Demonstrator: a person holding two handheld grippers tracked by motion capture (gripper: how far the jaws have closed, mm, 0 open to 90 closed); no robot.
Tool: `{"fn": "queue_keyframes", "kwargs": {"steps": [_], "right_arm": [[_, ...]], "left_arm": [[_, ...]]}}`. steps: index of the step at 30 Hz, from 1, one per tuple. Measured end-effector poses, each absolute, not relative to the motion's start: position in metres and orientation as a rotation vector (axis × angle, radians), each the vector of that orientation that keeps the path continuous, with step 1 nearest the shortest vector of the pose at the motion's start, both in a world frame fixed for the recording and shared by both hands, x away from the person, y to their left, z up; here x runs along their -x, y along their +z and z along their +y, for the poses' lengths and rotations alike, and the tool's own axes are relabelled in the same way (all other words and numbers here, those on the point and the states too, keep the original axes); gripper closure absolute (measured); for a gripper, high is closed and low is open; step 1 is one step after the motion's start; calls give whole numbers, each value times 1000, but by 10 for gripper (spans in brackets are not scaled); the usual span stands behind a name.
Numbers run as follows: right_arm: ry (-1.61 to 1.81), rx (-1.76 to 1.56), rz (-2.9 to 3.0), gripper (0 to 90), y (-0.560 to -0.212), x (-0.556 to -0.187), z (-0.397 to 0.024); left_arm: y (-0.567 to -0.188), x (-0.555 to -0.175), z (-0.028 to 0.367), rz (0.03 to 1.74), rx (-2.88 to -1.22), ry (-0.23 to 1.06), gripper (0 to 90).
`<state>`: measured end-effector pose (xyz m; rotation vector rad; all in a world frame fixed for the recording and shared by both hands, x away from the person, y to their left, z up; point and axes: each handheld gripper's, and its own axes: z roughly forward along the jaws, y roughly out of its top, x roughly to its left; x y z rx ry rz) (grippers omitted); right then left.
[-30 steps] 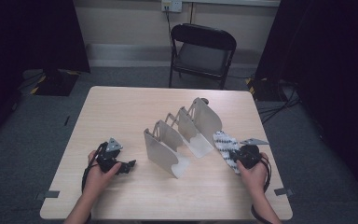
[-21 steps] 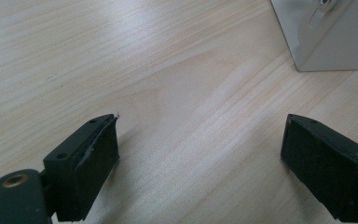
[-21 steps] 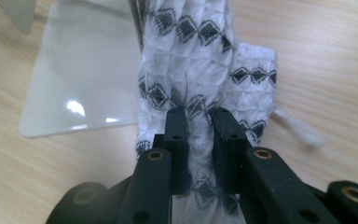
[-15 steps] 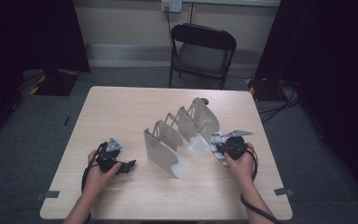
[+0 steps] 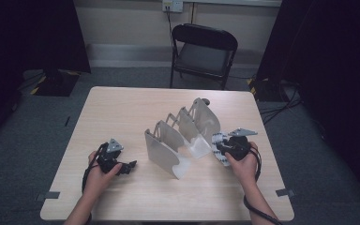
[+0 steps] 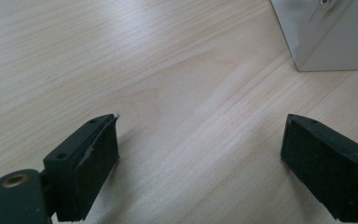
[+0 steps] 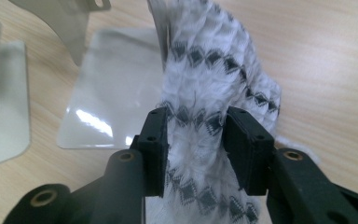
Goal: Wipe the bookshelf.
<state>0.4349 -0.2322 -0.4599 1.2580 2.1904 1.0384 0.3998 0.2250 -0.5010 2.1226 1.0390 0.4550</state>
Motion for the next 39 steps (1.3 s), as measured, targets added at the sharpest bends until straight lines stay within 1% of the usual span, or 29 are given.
{"fn": "queue_keyframes", "kwargs": {"steps": [2,8,9,13,15,16,19,23,31,35,38,39], "right_arm": [[1079,-1248,2177,559,-452,-434,-232],[1146,-1211,2139,566,-428,-436,-222],[1154,-1206,2137,583,-426,-437,-219],[1103,-1188,2123,739,-419,-439,-209],[1105,-1209,2104,775,-417,-441,-207],[1125,-1216,2098,813,-416,-442,-207],[1121,-1213,2104,886,-414,-442,-205],[1096,-1206,2103,898,-413,-439,-202],[1087,-1245,2080,890,-408,-425,-196],[1096,-1259,2077,885,-412,-419,-200],[1127,-1246,2070,867,-415,-416,-203],[1127,-1242,2077,837,-416,-415,-203]], "left_arm": [[-501,-400,225,1038,-2122,455,108],[-501,-400,225,1039,-2122,455,109],[-501,-400,225,1039,-2123,455,109],[-501,-400,225,1039,-2123,455,109],[-501,-400,225,1039,-2123,455,109],[-501,-400,225,1039,-2123,455,109],[-501,-400,225,1039,-2123,455,109],[-501,-400,225,1039,-2123,455,109],[-501,-400,225,1039,-2123,455,109],[-501,-400,225,1038,-2123,455,109],[-501,-400,225,1040,-2121,458,109],[-501,-400,225,1038,-2122,459,109]]}}
